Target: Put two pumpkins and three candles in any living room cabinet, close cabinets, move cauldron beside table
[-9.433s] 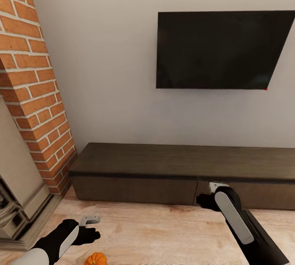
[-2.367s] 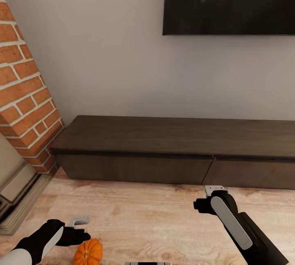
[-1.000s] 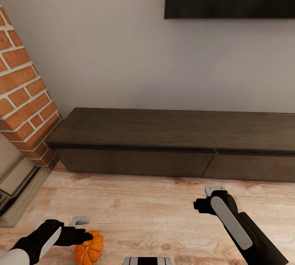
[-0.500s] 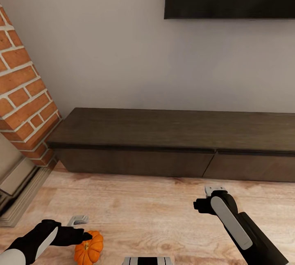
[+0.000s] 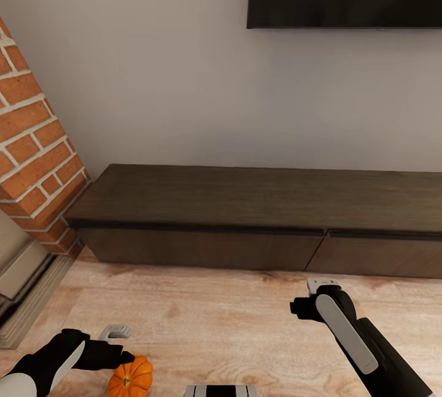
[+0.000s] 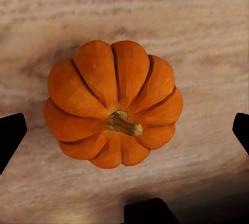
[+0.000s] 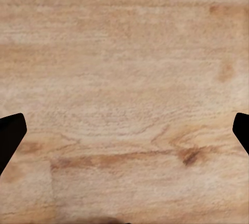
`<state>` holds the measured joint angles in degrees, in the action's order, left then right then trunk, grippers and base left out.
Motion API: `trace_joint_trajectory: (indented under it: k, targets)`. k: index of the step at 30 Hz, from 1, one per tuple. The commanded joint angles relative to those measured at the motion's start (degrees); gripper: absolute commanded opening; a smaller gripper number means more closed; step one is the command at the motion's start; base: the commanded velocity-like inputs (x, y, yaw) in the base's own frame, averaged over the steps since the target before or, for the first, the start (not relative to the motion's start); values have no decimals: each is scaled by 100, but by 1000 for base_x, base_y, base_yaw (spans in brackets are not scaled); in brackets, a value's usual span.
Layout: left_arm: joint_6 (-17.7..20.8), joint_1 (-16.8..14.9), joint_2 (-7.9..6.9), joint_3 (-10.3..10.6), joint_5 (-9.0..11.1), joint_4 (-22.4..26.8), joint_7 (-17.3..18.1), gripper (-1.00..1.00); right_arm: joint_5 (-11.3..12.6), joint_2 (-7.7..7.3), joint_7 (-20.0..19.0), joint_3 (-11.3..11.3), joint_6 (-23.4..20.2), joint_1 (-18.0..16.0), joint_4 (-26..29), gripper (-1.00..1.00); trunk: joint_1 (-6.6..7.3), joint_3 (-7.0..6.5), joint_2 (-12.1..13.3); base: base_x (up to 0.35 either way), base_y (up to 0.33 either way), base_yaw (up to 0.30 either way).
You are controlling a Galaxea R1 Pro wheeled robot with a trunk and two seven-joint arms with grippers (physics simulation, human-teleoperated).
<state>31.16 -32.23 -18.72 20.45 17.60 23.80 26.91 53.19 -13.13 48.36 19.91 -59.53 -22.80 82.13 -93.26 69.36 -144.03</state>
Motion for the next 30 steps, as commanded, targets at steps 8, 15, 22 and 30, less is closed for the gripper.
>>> trace_joint_trajectory:
  k: [8,15,22,30]
  targets:
    - [25,1,12,26,34,18,-213,100,51,-5,61,13,-15,-5,5,100,1,5,-2,3,0,0]
    - [-202,0,33,-12,43,8,-522,100,51,1,67,15,-15,-5,5,100,-14,138,-10,0,0,0]
    - [-341,-3,50,-29,69,7,-834,100,51,3,68,19,-15,-5,5,100,-14,138,-10,0,0,0]
    - [-445,-3,65,-39,83,12,-906,100,51,21,83,21,-15,-5,5,100,-14,138,-10,0,0,0]
